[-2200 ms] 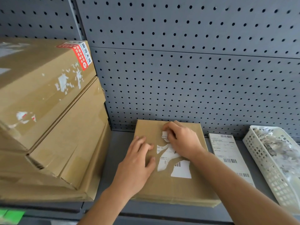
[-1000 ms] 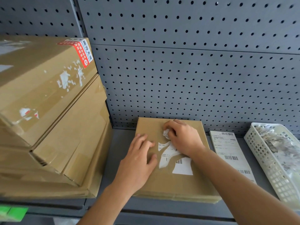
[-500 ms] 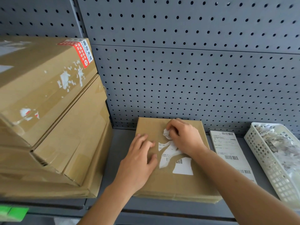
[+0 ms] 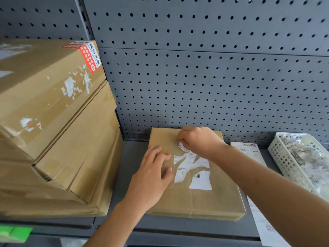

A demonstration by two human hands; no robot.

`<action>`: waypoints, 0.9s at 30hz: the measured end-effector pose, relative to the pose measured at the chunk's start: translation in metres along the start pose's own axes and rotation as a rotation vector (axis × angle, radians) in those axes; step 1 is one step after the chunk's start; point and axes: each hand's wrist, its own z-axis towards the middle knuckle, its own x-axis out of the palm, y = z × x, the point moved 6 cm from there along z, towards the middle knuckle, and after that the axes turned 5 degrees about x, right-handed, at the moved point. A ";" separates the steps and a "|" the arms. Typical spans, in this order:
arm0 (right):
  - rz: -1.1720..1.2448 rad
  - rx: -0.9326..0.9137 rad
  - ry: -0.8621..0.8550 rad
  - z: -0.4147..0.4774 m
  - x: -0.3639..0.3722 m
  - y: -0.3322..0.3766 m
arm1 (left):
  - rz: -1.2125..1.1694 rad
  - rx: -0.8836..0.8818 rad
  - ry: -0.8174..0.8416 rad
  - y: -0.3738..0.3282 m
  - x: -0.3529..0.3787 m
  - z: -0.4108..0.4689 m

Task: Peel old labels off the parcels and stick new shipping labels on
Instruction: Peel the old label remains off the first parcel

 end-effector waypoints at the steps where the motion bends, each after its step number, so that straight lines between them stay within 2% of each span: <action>1: -0.012 -0.009 0.019 0.001 0.000 0.000 | -0.001 -0.001 0.002 0.000 0.000 0.000; 7: -0.069 0.010 0.144 0.005 0.003 0.004 | 0.002 0.004 0.006 0.000 0.001 0.000; 12: 0.013 0.053 0.200 0.001 0.003 -0.001 | -0.002 0.003 0.003 0.000 0.000 0.001; 18: 0.197 0.086 0.104 -0.005 0.000 -0.010 | 0.004 0.002 -0.002 0.002 0.002 0.001; 21: 0.196 0.039 0.104 -0.007 0.001 -0.007 | 0.008 0.000 -0.003 0.002 0.002 0.001; 23: 0.169 0.001 0.045 -0.009 0.001 -0.003 | 0.007 0.002 -0.007 0.003 0.002 0.001; 27: 0.100 0.044 0.064 -0.012 0.009 -0.004 | 0.006 0.015 -0.014 0.002 0.002 0.001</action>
